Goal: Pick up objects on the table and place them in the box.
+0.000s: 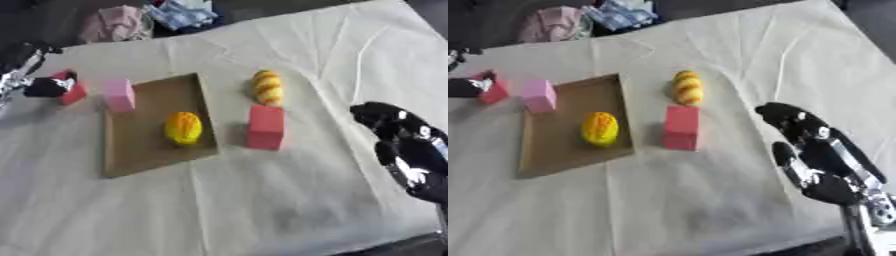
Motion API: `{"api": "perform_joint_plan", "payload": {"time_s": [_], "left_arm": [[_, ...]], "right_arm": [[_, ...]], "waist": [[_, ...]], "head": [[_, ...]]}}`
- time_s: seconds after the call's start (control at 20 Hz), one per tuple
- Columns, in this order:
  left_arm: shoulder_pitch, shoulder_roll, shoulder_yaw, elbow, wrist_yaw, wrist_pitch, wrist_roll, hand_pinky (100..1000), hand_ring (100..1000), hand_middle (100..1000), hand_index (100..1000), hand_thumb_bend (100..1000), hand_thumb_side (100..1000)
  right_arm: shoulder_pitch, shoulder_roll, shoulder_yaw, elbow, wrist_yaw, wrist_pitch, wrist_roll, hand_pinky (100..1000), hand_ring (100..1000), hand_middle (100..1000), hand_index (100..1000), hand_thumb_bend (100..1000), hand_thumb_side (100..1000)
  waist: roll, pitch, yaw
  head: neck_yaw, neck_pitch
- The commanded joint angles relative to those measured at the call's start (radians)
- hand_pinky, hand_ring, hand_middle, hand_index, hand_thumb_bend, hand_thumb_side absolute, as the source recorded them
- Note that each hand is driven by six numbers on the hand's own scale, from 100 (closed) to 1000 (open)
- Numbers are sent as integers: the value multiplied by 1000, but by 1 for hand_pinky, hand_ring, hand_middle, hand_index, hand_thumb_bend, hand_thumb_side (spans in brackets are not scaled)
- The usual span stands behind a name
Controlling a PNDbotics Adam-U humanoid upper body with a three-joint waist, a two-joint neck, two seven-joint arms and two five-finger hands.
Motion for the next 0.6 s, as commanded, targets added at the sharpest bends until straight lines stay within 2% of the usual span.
{"api": "perform_joint_plan", "payload": {"time_s": [0.05,0.3,0.6], "left_arm": [[-8,20,14,4,-16,11,-2,787,804,834,889,222,502],[-2,14,10,18,-28,10,-35,783,801,831,889,244,516],[1,4,14,33,-56,31,-7,773,791,823,891,253,449]], "right_arm": [[-14,-14,1,-25,-4,-2,2,1000,965,857,911,100,374],[-16,-12,1,-26,-6,-2,4,1000,965,857,911,100,374],[-17,-12,1,-26,-6,-2,4,1000,964,857,911,100,371]], "waist": [[11,1,1],[9,2,2],[7,6,5]], "head": [[41,-23],[76,-27],[99,-27]]}}
